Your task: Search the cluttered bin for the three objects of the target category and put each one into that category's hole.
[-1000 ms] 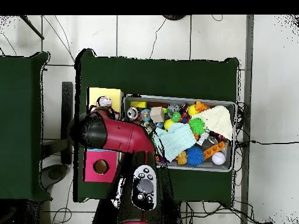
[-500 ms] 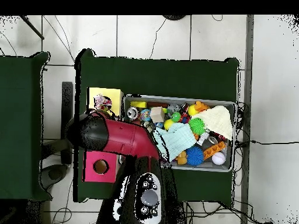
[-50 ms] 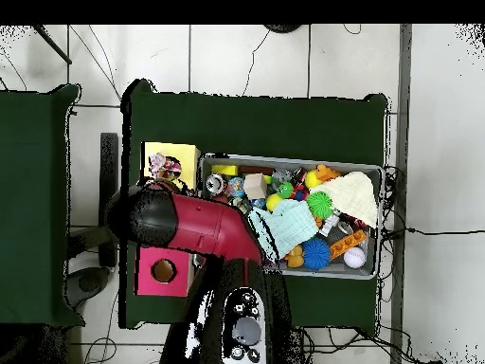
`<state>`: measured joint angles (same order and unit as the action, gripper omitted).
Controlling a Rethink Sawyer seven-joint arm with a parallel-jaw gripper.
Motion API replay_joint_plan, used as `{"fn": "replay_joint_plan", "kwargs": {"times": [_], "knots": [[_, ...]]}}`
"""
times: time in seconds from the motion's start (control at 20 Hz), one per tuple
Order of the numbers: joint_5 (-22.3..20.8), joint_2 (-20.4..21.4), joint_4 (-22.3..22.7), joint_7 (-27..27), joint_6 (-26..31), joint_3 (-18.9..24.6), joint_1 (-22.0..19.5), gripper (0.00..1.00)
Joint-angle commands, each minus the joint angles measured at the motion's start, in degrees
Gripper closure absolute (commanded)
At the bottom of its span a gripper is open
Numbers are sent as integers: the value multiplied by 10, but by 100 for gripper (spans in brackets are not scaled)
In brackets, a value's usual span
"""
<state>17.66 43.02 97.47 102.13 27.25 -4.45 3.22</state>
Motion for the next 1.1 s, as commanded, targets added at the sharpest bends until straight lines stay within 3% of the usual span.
{"fn": "replay_joint_plan", "kwargs": {"times": [0.05, 0.4, 0.45, 0.65, 0.85, 1.1], "knots": [[11, -21, 25, 99, 17, 34, -13, 0], [5, -31, 6, 100, 5, 26, -8, 0], [2, -31, 4, 99, 4, 24, -7, 100], [-1, -28, 5, 96, -9, 23, -7, 100], [9, -22, 0, 137, -20, -6, 11, 100], [11, -18, -33, 144, -11, -29, 24, 100]]}}
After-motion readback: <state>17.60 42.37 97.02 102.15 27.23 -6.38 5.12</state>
